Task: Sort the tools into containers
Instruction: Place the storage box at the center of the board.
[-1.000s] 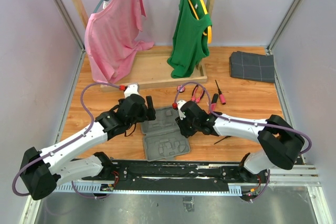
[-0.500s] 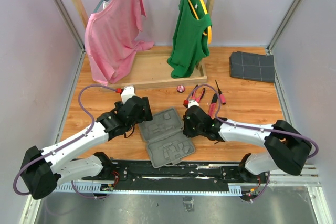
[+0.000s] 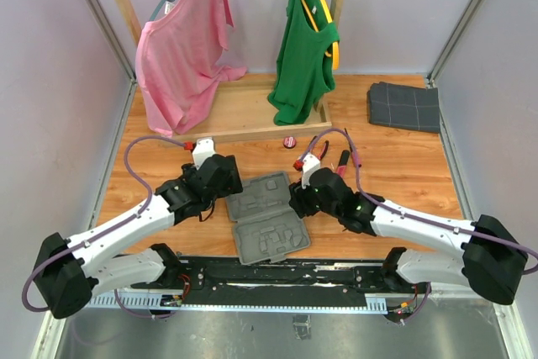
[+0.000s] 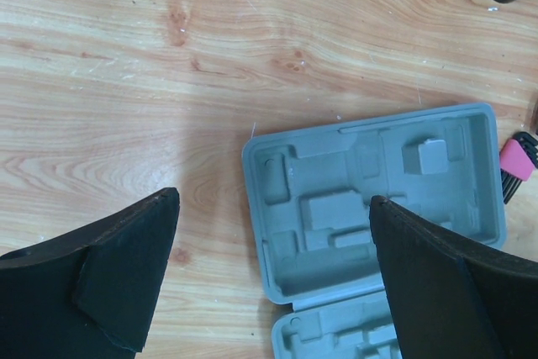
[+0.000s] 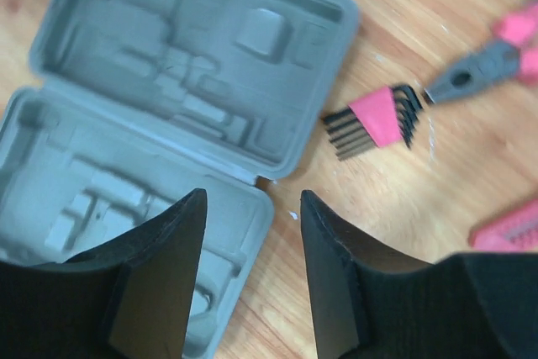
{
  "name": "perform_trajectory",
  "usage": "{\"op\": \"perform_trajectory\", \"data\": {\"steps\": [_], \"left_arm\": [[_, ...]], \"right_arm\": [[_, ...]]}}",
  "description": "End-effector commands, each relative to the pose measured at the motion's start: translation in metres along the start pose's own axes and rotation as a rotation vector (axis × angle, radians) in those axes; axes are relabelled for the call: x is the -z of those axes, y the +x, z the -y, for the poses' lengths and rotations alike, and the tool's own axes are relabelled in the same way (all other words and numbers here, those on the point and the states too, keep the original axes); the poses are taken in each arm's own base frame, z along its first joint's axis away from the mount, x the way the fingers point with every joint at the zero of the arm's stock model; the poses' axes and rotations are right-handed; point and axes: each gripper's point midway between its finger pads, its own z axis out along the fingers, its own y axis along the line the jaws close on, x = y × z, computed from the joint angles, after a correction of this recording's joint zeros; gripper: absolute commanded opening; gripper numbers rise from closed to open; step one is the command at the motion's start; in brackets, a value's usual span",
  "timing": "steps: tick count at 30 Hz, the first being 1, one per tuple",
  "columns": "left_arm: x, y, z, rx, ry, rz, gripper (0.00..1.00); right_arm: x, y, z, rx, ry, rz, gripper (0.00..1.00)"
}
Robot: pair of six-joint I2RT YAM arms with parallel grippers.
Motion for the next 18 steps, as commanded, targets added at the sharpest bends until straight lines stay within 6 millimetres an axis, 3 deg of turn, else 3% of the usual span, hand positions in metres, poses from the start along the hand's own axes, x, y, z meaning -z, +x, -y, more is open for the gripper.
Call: {"op": "perform_trajectory", "data": {"steps": [1,11,14,18], "left_arm": [[0.015,-0.03,-0.005,0.06,-0.007,0.105,0.99],[0.087,-0.106,-0.005,0.154,0.194,0.365,0.99],[0.105,-0.122,-0.011,0.15,0.208,0.418,0.99],[0.114,-0.131,-0.025,0.119,0.152,0.447,0.99]], "right_arm": [[0.01,-0.009,-0.038,0.467,-0.285,-0.012,0.51],[-0.017,-0.008,-0.073,0.768,-0.528,-0.059,0.54],[-0.023,-0.005,-0.086,0.808,-0.617,-0.079,0.55],[-0.032,0.002,-0.097,0.834,-0.697,-0.129,0.54]]}}
